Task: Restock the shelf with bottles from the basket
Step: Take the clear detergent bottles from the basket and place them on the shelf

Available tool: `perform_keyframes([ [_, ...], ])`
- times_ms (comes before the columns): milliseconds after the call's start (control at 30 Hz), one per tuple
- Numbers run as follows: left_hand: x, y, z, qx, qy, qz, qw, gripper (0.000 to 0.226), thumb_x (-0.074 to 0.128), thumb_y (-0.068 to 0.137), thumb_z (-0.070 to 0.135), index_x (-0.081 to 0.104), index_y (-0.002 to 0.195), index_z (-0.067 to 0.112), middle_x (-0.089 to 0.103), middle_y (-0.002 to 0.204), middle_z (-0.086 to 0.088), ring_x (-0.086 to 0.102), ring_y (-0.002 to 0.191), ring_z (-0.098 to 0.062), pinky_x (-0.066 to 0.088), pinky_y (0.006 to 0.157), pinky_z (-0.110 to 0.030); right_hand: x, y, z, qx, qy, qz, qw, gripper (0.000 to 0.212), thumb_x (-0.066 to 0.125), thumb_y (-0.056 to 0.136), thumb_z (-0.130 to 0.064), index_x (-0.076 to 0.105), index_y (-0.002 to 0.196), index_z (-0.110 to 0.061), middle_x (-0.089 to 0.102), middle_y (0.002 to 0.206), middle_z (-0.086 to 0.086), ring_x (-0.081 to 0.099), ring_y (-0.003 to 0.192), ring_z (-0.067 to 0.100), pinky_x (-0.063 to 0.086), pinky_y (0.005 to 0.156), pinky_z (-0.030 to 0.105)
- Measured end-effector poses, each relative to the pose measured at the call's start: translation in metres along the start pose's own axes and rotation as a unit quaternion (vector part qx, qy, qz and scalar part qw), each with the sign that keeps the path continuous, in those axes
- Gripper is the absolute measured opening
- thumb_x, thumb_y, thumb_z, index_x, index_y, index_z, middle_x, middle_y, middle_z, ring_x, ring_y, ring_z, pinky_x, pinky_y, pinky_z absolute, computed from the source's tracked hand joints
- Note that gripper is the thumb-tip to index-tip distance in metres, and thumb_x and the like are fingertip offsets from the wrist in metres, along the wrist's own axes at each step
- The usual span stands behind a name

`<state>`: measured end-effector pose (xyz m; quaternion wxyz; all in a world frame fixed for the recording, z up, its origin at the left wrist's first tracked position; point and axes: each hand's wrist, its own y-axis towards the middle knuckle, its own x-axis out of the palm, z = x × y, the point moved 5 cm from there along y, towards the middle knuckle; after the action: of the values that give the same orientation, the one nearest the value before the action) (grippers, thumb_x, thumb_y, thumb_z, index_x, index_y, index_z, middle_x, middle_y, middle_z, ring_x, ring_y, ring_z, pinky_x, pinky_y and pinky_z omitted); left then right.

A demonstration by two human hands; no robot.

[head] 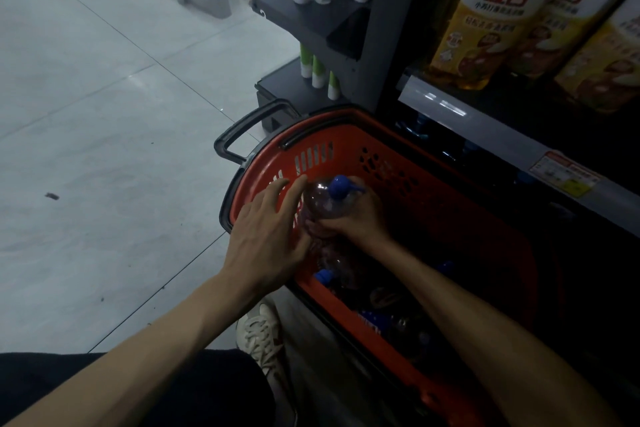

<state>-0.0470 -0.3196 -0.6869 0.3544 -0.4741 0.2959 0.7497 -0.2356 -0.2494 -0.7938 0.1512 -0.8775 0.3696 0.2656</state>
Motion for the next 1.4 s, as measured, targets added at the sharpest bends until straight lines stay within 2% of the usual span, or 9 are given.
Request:
perform_keyframes([
  [133,-0.005,0.011,0.008,-0.006,-0.051,-0.004,0.999,0.086,0.07,0.093,0.045,0.025,0.162,0.023,0.046,0.152,-0.009,0.051,0.133,-0.028,0.048,0.103,-0.042,-0.04,-0.008,-0.04,-0.027,0.048,0.015,0.998,0.086,0.1,0.044,-0.023,0.06,0.121,-0.028,0.068,0.112,-0.013,0.067,0.106,0.008,0.05,0.087,0.018],
  [333,-0.021,0.046,0.022,-0.043,-0.257,-0.06,0.964,0.105,0.089,0.074,0.047,0.03,0.16,0.028,0.048,0.154,0.002,0.046,0.139,-0.014,0.041,0.116,-0.039,-0.137,-0.042,-0.114,-0.111,0.004,0.05,0.993,0.09,0.093,0.044,-0.05,0.061,0.126,-0.029,0.068,0.112,-0.016,0.066,0.1,0.0,0.054,0.09,0.024],
  [433,-0.035,0.053,0.053,-0.013,-0.347,-0.131,0.929,0.085,0.092,0.074,0.031,0.047,0.146,0.038,0.059,0.132,0.022,0.054,0.127,-0.002,0.046,0.11,-0.035,-0.187,-0.064,-0.141,-0.138,0.013,0.052,0.989,0.095,0.097,0.048,-0.046,0.057,0.132,-0.028,0.064,0.116,-0.019,0.061,0.105,-0.008,0.053,0.089,0.017],
  [567,-0.056,0.049,0.11,0.021,-0.438,-0.168,0.883,0.065,0.088,0.078,0.016,0.059,0.133,0.033,0.072,0.121,0.015,0.068,0.113,-0.003,0.059,0.087,-0.025,-0.237,-0.095,-0.166,-0.159,0.056,0.055,0.984,0.086,0.097,0.056,-0.027,0.052,0.13,-0.025,0.057,0.111,-0.026,0.051,0.1,-0.028,0.043,0.08,0.0],
  [900,-0.032,0.003,0.208,-0.035,-0.552,-0.148,0.82,0.064,0.097,0.062,0.019,0.067,0.118,0.028,0.078,0.104,0.015,0.075,0.096,-0.007,0.059,0.071,-0.019,-0.282,-0.159,-0.122,-0.093,0.19,0.129,0.969,0.08,0.094,0.055,-0.036,0.061,0.126,-0.023,0.072,0.115,-0.008,0.07,0.105,0.005,0.058,0.086,0.027],
  [1067,-0.015,-0.012,0.249,-0.069,-0.637,-0.189,0.744,0.058,0.091,0.069,0.009,0.07,0.123,0.013,0.078,0.112,-0.009,0.076,0.104,-0.029,0.061,0.091,-0.046,-0.314,-0.186,-0.094,-0.059,0.217,0.071,0.972,0.073,0.085,0.076,-0.02,0.051,0.14,-0.026,0.064,0.134,-0.008,0.064,0.119,0.007,0.057,0.092,0.03],
  [1167,-0.014,-0.015,0.277,-0.073,-0.672,-0.222,0.703,0.05,0.083,0.076,0.008,0.069,0.124,0.009,0.077,0.115,-0.015,0.076,0.104,-0.035,0.062,0.084,-0.045,-0.343,-0.203,-0.081,-0.044,0.215,0.054,0.974,0.056,0.081,0.082,-0.019,0.059,0.133,-0.026,0.07,0.127,-0.008,0.068,0.113,0.011,0.06,0.087,0.032],
  [1267,-0.019,-0.014,0.297,-0.046,-0.654,-0.206,0.726,0.053,0.085,0.071,0.013,0.069,0.122,0.009,0.078,0.112,-0.013,0.077,0.1,-0.03,0.062,0.076,-0.035,-0.364,-0.22,-0.068,-0.028,0.195,0.043,0.979,0.047,0.079,0.08,-0.027,0.064,0.125,-0.03,0.074,0.118,-0.011,0.071,0.107,0.012,0.06,0.082,0.029],
  [1400,-0.023,-0.016,0.325,0.012,-0.614,-0.197,0.764,0.058,0.089,0.065,0.009,0.07,0.119,0.014,0.08,0.109,-0.005,0.078,0.099,-0.022,0.062,0.076,-0.029,-0.39,-0.241,-0.051,-0.016,0.118,0.001,0.993,0.073,0.092,0.068,-0.023,0.059,0.132,-0.03,0.07,0.123,-0.015,0.068,0.11,0.005,0.06,0.089,0.032],
])
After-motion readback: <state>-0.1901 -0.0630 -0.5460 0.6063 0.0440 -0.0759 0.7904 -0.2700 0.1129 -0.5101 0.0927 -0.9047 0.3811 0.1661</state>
